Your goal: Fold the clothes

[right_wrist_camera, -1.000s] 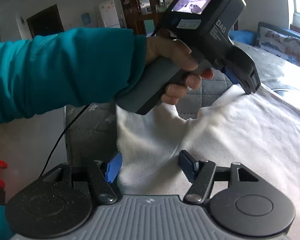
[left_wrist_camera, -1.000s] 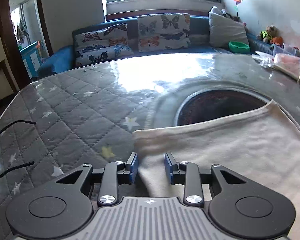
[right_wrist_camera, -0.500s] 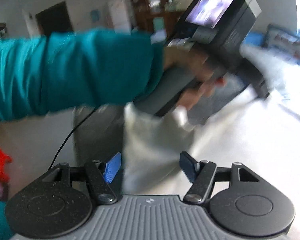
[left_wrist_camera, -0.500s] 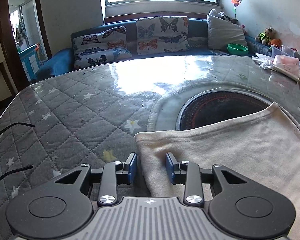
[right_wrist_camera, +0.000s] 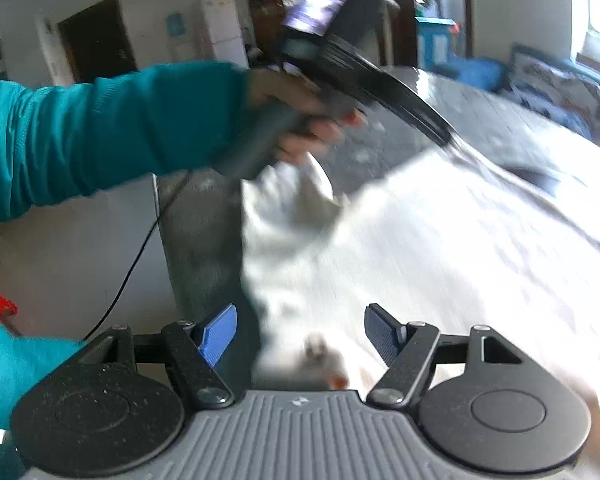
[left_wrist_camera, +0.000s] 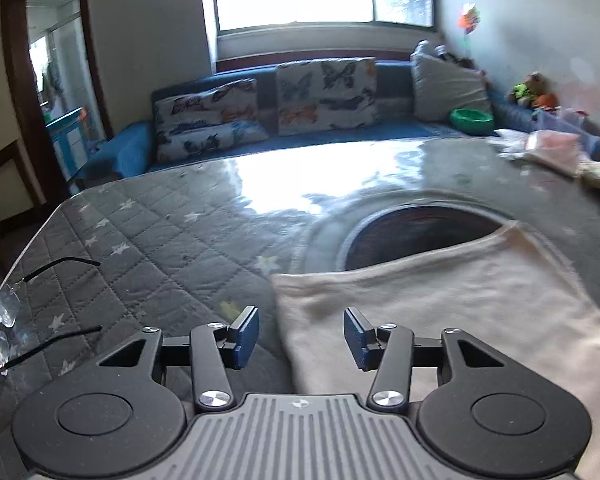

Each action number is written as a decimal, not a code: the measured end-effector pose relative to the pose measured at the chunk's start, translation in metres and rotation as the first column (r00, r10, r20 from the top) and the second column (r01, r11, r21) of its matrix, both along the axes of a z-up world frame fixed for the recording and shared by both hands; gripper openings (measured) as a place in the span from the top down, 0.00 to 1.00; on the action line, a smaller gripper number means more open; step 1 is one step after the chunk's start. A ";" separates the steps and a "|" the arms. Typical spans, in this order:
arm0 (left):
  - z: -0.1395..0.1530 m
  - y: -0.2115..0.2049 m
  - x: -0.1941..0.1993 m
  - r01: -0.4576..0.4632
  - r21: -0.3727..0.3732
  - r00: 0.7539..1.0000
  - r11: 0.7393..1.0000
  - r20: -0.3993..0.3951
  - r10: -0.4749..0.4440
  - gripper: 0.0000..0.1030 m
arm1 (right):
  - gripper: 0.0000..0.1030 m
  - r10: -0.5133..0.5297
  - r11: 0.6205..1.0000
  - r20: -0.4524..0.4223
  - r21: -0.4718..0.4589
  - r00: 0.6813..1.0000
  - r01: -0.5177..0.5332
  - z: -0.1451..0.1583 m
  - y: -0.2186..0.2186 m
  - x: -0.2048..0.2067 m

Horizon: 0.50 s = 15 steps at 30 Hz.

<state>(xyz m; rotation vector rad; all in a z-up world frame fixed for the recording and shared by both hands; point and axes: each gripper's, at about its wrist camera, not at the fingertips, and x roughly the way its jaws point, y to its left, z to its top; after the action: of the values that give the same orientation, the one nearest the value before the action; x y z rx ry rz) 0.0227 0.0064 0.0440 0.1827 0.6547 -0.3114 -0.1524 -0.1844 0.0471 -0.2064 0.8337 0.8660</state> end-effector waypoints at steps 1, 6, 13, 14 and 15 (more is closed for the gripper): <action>0.003 -0.001 -0.010 0.019 -0.007 1.000 1.000 0.005 -0.019 0.51 | 0.30 -0.016 1.000 -0.009 -0.006 1.000 0.016 -0.001 -0.007 -0.005; 0.005 -0.009 -0.062 0.113 -0.048 0.993 0.992 -0.021 -0.114 0.51 | 0.27 -0.061 0.997 -0.040 -0.040 0.997 0.060 -0.001 -0.029 -0.019; -0.016 -0.034 -0.122 0.218 -0.017 0.975 0.976 -0.033 -0.219 0.51 | 0.24 -0.064 0.996 -0.048 -0.068 0.997 0.061 -0.009 -0.036 -0.036; -0.018 -0.037 -0.128 0.231 -0.009 0.972 0.973 -0.030 -0.231 0.51 | 0.24 -0.060 0.996 -0.047 -0.072 0.997 0.057 -0.008 -0.035 -0.037; -0.020 -0.040 -0.133 0.239 0.008 0.971 0.971 -0.023 -0.239 0.51 | 0.24 -0.057 0.996 -0.045 -0.074 0.997 0.054 -0.007 -0.035 -0.038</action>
<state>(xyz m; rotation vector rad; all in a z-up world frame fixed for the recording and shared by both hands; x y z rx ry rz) -0.1106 -0.0333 0.0235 0.2692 0.6569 -0.5424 -0.1904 -0.2189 0.0400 -0.2259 0.9121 0.7916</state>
